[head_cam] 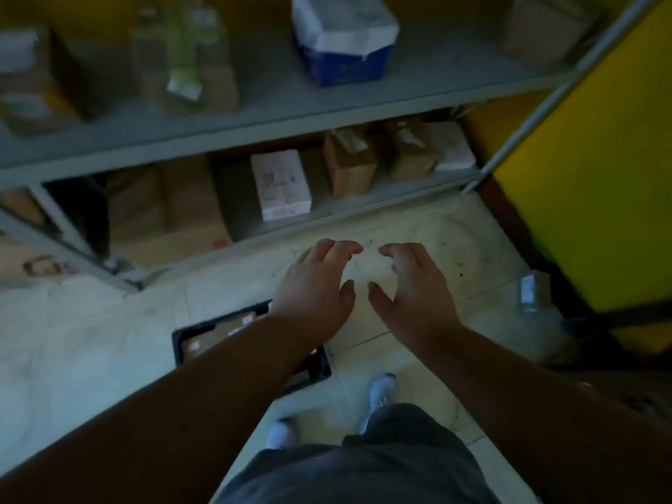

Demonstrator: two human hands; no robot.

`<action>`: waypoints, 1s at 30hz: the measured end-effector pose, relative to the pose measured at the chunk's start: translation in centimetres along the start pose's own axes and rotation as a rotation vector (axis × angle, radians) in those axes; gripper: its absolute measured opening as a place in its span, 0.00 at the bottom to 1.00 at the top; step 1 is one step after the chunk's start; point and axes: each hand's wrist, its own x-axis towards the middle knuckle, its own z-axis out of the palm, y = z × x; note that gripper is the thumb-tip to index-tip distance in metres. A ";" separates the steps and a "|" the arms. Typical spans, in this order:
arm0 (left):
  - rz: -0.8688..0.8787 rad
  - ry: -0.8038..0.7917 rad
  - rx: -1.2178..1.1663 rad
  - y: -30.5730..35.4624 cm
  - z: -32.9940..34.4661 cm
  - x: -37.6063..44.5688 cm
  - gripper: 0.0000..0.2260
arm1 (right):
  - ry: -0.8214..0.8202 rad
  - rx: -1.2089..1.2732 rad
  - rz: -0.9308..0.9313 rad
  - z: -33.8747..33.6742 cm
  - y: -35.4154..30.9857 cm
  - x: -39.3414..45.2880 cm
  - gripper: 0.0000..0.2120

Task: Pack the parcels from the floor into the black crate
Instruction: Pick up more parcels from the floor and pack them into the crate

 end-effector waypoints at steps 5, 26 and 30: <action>0.248 -0.077 0.030 9.2 2.9 5.4 0.24 | 0.220 0.073 0.145 -7.2 6.1 0.4 0.24; 0.548 -0.410 -0.089 34.2 31.2 32.0 0.23 | 0.383 0.018 0.713 -24.6 43.7 6.8 0.31; 0.662 -0.596 -0.009 36.9 36.3 39.8 0.23 | 0.416 -0.005 0.837 -26.4 49.3 11.3 0.30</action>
